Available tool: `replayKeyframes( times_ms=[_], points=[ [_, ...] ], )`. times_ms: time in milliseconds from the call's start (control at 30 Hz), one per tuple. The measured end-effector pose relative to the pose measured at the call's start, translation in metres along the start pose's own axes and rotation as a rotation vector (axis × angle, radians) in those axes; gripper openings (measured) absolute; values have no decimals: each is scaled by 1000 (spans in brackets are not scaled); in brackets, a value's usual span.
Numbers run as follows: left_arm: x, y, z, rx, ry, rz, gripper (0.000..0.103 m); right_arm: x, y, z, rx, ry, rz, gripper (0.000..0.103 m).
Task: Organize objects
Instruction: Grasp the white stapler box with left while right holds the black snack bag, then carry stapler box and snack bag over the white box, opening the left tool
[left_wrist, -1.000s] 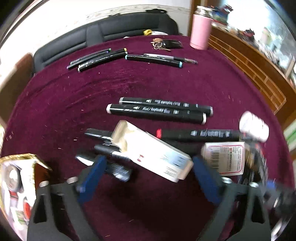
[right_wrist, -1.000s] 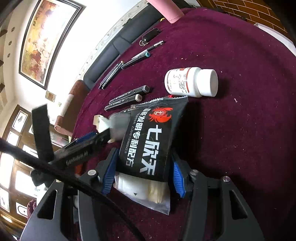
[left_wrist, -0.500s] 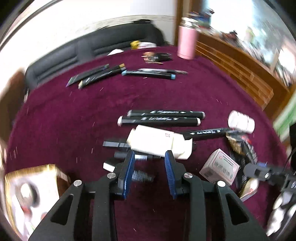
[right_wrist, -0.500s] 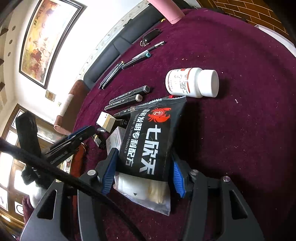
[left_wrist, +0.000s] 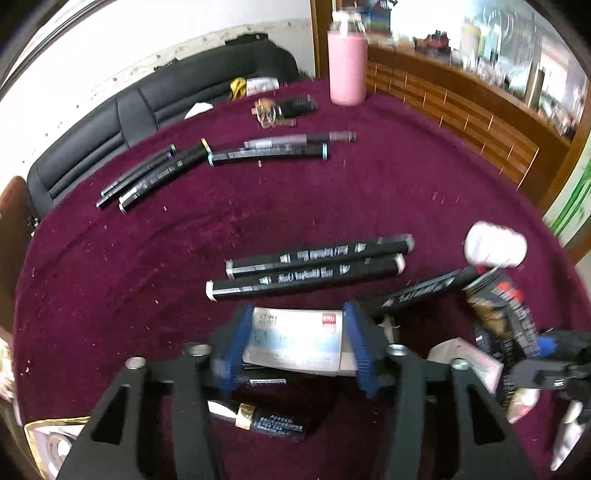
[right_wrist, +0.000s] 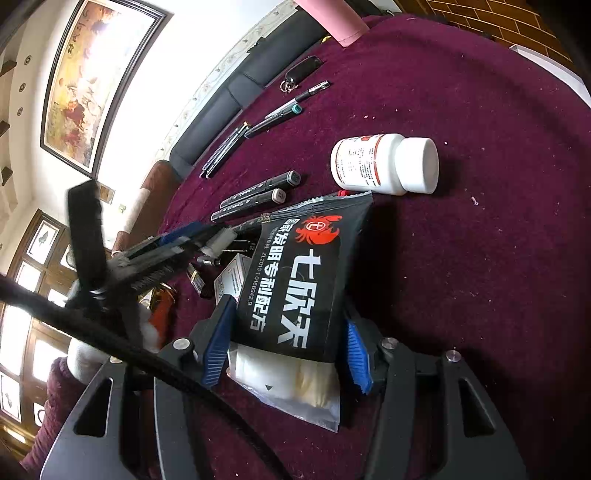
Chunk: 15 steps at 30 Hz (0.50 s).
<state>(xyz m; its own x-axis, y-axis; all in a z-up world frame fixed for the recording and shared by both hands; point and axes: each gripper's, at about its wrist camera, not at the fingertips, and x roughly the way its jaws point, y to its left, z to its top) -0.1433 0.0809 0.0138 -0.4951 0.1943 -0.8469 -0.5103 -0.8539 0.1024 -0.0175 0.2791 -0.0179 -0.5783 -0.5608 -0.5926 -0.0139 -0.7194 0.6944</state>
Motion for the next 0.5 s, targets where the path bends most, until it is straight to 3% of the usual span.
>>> replayKeyframes(
  times_ms=[167,200,267,400,500],
  points=[
    [0,-13,-6,40,17,29,53,1,1,0,-9,-1,-5,54],
    [-2,-15,-7,50,15,30,47,1,1,0,-11,-2,-6,54],
    [-7,-21,-12,63,14,3,47,2,2,0,-20,-3,-11,55],
    [-32,-28,-26,47,-41,-56,47,5,13,-2,-82,4,-25,71],
    [-61,-25,-41,14,-88,-97,47,9,25,-6,-161,3,-79,72]
  ],
)
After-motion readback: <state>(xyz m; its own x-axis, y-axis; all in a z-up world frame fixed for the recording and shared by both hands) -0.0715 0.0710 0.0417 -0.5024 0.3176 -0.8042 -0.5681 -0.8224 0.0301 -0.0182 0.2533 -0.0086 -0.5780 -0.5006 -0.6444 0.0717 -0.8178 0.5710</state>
